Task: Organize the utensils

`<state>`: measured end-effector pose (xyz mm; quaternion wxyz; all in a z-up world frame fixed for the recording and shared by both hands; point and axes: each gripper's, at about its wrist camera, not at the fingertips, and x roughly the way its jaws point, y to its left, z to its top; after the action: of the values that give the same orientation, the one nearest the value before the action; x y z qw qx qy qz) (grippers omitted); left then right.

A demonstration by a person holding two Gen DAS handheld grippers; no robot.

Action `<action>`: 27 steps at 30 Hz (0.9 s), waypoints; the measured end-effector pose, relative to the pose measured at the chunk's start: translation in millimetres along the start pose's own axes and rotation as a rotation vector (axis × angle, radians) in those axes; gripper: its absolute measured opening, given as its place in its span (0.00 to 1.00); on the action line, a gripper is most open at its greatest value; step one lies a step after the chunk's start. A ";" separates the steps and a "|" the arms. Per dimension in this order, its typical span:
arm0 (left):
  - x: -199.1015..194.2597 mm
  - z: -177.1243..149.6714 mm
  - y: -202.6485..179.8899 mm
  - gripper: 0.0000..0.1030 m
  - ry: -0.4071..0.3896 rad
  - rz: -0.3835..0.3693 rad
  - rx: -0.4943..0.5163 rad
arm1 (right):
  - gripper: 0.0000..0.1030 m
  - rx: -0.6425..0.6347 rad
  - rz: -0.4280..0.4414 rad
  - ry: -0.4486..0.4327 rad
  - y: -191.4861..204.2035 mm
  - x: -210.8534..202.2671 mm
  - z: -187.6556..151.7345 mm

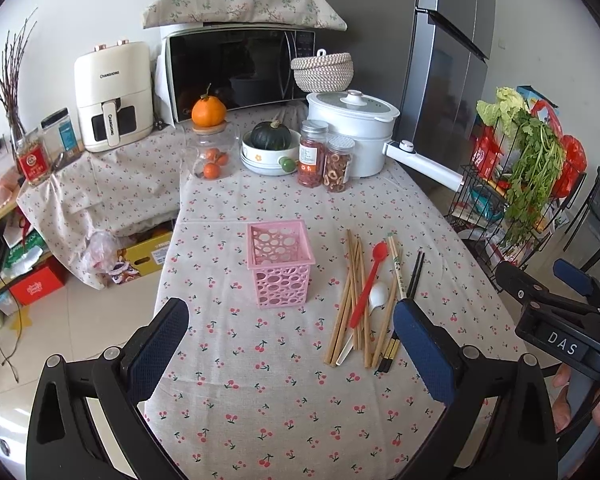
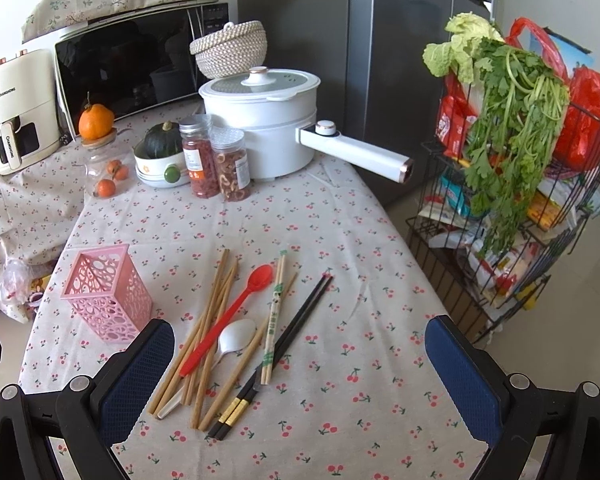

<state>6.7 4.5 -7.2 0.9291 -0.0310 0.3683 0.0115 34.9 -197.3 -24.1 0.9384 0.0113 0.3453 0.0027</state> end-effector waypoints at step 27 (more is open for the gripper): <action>-2.5 1.2 -3.8 1.00 0.000 -0.006 0.006 | 1.00 -0.003 -0.001 0.001 1.3 0.3 0.5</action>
<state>5.9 0.8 -4.4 0.9293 -0.0291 0.3681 0.0078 35.5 -196.0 -23.9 0.9383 0.0097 0.3455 0.0027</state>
